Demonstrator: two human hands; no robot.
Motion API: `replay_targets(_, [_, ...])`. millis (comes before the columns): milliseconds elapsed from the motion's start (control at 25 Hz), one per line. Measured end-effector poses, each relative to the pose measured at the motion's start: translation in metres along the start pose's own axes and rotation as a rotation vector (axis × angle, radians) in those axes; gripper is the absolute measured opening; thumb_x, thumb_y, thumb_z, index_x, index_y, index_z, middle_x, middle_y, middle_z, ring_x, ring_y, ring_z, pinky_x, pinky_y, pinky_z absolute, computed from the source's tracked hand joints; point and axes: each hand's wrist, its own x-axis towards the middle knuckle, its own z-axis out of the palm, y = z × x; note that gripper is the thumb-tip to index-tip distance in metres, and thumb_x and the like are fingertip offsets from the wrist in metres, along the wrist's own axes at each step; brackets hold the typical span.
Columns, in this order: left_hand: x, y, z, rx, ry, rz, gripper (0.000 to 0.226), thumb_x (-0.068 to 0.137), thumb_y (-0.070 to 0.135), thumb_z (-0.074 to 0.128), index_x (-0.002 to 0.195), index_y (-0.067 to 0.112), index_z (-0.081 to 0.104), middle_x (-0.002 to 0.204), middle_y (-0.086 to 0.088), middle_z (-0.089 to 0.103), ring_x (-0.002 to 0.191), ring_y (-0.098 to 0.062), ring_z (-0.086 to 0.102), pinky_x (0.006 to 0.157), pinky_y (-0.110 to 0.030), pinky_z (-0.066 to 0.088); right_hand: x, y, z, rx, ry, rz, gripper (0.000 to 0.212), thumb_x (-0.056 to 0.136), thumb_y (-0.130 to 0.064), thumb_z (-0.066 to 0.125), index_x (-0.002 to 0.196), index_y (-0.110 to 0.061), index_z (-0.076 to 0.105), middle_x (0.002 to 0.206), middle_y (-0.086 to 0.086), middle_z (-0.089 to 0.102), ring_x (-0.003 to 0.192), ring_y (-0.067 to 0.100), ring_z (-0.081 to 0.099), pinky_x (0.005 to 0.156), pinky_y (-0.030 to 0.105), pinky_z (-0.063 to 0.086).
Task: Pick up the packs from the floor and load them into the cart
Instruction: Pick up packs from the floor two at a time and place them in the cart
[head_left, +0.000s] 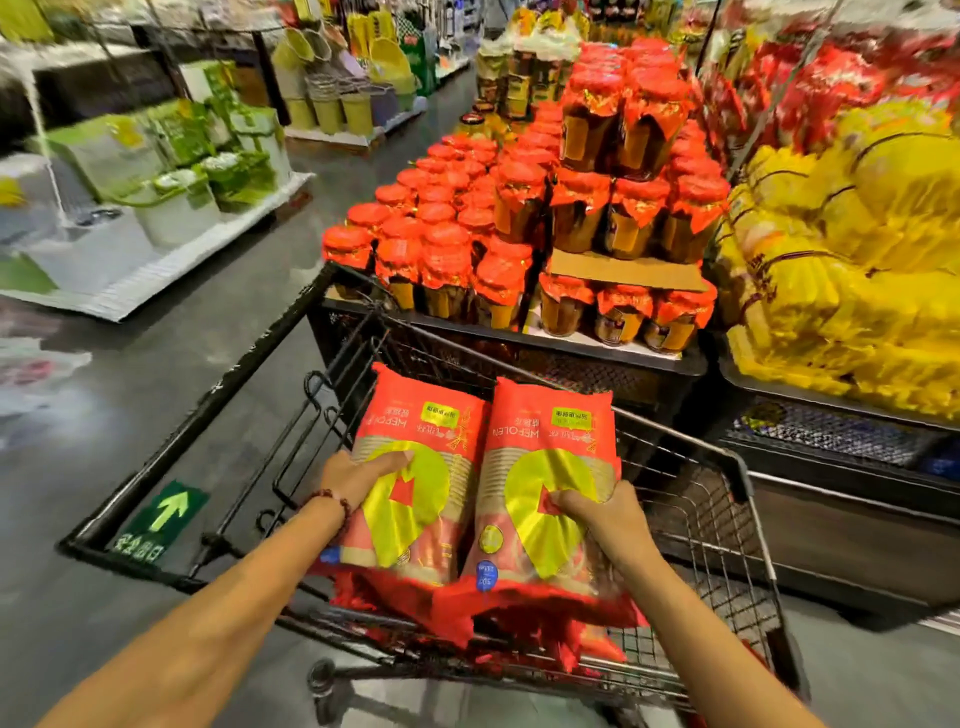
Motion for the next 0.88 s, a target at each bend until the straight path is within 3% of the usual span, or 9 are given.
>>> replay_targets(120, [0.028, -0.027, -0.004, 0.083, -0.013, -0.089, 0.091, 0.025, 0.063, 0.078, 0.096, 0.008, 0.075, 0.093, -0.013, 0.076, 0.089, -0.029, 0.073, 0.091, -0.047, 0.056, 0.010, 0.012, 0.009, -0.101, 0.011, 0.088, 0.063, 0.043, -0.028, 0.082, 0.100, -0.005, 0.068, 0.084, 0.006, 0.075, 0.064, 0.006, 0.072, 0.051, 0.015, 0.050])
replay_targets(240, [0.045, -0.040, -0.007, 0.134, -0.030, -0.153, 0.101, 0.016, 0.071, 0.074, 0.096, 0.009, 0.074, 0.094, -0.012, 0.074, 0.086, -0.025, 0.071, 0.084, -0.036, 0.056, 0.020, 0.027, 0.022, -0.141, 0.028, 0.176, 0.083, 0.035, -0.043, 0.084, 0.104, -0.002, 0.068, 0.091, 0.011, 0.076, 0.079, 0.021, 0.074, 0.058, 0.027, 0.056])
replay_targets(320, [0.048, -0.036, -0.008, 0.162, -0.053, -0.165, 0.098, 0.020, 0.069, 0.070, 0.097, 0.008, 0.072, 0.095, -0.011, 0.073, 0.082, -0.023, 0.069, 0.075, -0.030, 0.054, 0.025, 0.029, 0.027, -0.197, 0.074, 0.212, 0.074, 0.037, -0.044, 0.084, 0.098, -0.005, 0.070, 0.086, 0.008, 0.076, 0.078, 0.022, 0.074, 0.060, 0.029, 0.057])
replay_targets(440, [0.051, -0.034, -0.013, 0.299, -0.109, -0.155, 0.099, 0.034, 0.073, 0.074, 0.106, 0.006, 0.064, 0.107, -0.009, 0.069, 0.098, -0.026, 0.068, 0.088, -0.034, 0.052, 0.019, 0.016, 0.030, -0.307, 0.087, 0.244, 0.048, 0.049, -0.037, 0.086, 0.085, -0.010, 0.070, 0.076, 0.001, 0.074, 0.068, 0.014, 0.071, 0.054, 0.021, 0.052])
replay_targets(520, [0.059, -0.027, -0.017, 0.539, -0.163, -0.109, 0.097, 0.054, 0.077, 0.071, 0.122, 0.010, 0.056, 0.119, -0.009, 0.062, 0.111, -0.028, 0.063, 0.094, -0.034, 0.049, 0.018, 0.006, 0.033, -0.472, 0.060, 0.297, 0.065, 0.059, -0.050, 0.084, 0.103, -0.007, 0.063, 0.101, 0.009, 0.070, 0.087, 0.017, 0.070, 0.068, 0.027, 0.053])
replay_targets(600, [0.060, -0.003, -0.017, 0.967, -0.187, 0.058, 0.090, 0.072, 0.074, 0.062, 0.134, 0.010, 0.045, 0.131, -0.011, 0.054, 0.119, -0.028, 0.056, 0.097, -0.035, 0.048, 0.017, -0.010, 0.034, -0.854, 0.036, 0.291, 0.086, 0.068, -0.065, 0.073, 0.127, -0.007, 0.048, 0.125, 0.015, 0.056, 0.116, 0.030, 0.057, 0.089, 0.035, 0.047])
replay_targets(680, [0.057, 0.036, -0.011, 1.299, -0.112, 0.325, 0.107, 0.072, 0.077, 0.057, 0.149, 0.011, 0.024, 0.146, -0.012, 0.039, 0.132, -0.029, 0.044, 0.107, -0.040, 0.040, 0.018, -0.036, 0.034, -1.084, 0.120, 0.131, 0.090, 0.072, -0.066, 0.067, 0.138, -0.014, 0.039, 0.136, 0.012, 0.047, 0.127, 0.033, 0.045, 0.099, 0.043, 0.044])
replay_targets(760, [0.059, 0.078, 0.000, 1.400, -0.028, 0.565, 0.109, 0.075, 0.078, 0.051, 0.155, 0.017, 0.008, 0.160, -0.010, 0.019, 0.147, -0.030, 0.022, 0.116, -0.049, 0.025, 0.024, -0.068, 0.033, -1.203, 0.247, -0.113, 0.088, 0.076, -0.062, 0.065, 0.146, -0.018, 0.036, 0.147, 0.008, 0.042, 0.134, 0.032, 0.039, 0.102, 0.048, 0.043])
replay_targets(880, [0.049, 0.140, 0.021, 1.446, 0.019, 0.833, 0.099, 0.083, 0.076, 0.042, 0.155, 0.029, -0.007, 0.164, -0.008, -0.008, 0.151, -0.030, -0.005, 0.119, -0.056, 0.005, 0.037, -0.106, 0.027, -1.400, 0.404, -0.398, 0.087, 0.071, -0.054, 0.076, 0.141, -0.010, 0.051, 0.144, 0.016, 0.051, 0.130, 0.040, 0.048, 0.099, 0.058, 0.044])
